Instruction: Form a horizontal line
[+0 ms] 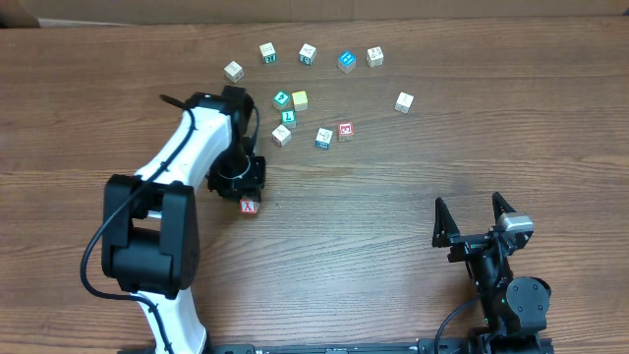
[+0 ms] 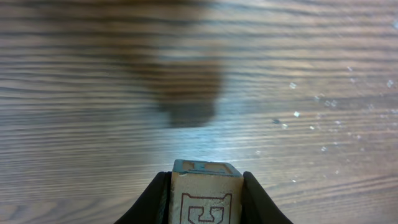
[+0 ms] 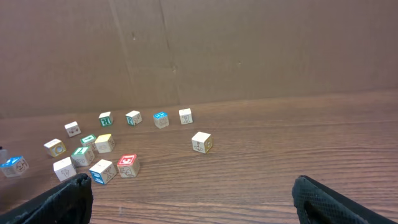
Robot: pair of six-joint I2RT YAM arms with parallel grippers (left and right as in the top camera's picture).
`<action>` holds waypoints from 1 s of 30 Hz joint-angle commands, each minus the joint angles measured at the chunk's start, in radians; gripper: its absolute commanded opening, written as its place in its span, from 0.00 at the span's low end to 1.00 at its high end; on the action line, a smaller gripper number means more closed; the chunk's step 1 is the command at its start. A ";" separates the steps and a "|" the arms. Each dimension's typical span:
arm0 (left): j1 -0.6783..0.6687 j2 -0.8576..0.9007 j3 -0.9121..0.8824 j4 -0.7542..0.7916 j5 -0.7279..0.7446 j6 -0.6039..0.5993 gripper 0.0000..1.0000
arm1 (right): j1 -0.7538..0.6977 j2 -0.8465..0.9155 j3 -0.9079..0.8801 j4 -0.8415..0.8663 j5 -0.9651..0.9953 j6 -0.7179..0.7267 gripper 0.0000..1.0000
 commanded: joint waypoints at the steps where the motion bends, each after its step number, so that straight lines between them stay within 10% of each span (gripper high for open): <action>1: -0.052 -0.009 -0.001 -0.013 0.025 -0.022 0.05 | 0.005 -0.010 -0.010 0.005 0.001 -0.007 1.00; 30: -0.156 -0.261 -0.002 0.000 0.144 -0.094 0.04 | 0.005 -0.010 -0.010 0.005 0.001 -0.007 1.00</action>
